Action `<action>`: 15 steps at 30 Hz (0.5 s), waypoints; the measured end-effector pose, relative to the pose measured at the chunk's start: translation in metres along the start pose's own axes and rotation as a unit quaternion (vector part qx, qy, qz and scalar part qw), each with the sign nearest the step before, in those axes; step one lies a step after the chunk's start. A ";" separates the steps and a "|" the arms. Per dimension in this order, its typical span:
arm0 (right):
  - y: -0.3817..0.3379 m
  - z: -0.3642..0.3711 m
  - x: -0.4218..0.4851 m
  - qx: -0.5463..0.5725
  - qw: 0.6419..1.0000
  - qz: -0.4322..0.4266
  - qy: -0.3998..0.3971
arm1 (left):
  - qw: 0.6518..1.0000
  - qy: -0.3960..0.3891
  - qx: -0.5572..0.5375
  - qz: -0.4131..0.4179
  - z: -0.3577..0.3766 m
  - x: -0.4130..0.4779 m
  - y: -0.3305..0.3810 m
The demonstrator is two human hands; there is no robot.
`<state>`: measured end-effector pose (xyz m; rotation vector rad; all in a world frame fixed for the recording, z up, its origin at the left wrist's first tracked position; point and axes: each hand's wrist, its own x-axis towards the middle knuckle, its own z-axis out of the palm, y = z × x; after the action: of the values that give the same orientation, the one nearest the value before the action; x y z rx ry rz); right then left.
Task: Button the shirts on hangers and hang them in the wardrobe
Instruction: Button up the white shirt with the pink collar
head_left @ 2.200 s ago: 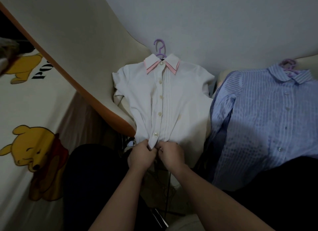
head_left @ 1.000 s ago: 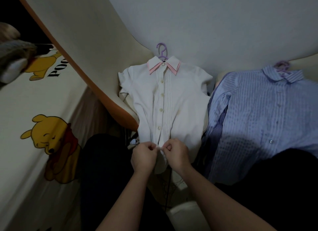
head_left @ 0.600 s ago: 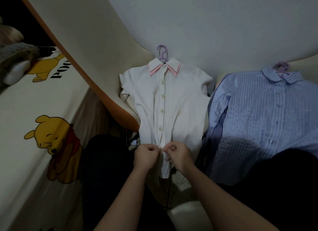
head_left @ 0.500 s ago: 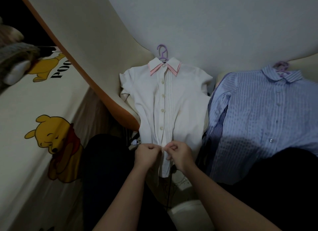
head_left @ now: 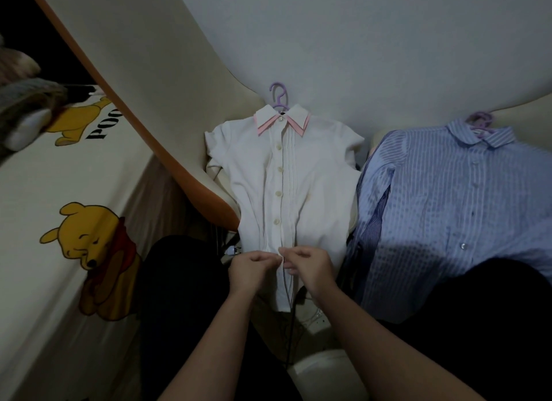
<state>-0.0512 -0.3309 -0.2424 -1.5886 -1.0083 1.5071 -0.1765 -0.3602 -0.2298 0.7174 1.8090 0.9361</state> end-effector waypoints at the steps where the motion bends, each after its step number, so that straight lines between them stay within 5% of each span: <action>1: -0.002 0.001 -0.002 -0.025 1.000 -0.008 0.006 | 1.000 0.003 0.015 0.017 0.000 0.000 0.000; 8: -0.015 0.004 -0.010 -0.154 0.984 -0.080 0.046 | 0.996 0.013 0.050 0.072 0.001 -0.001 0.000; 15: -0.016 -0.001 -0.011 -0.205 0.970 -0.124 0.031 | 0.999 -0.023 0.004 0.028 0.005 0.003 -0.003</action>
<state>-0.0511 -0.3333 -0.2233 -1.6961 -1.4930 1.1198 -0.1734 -0.3580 -0.2349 0.7919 1.7601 0.9429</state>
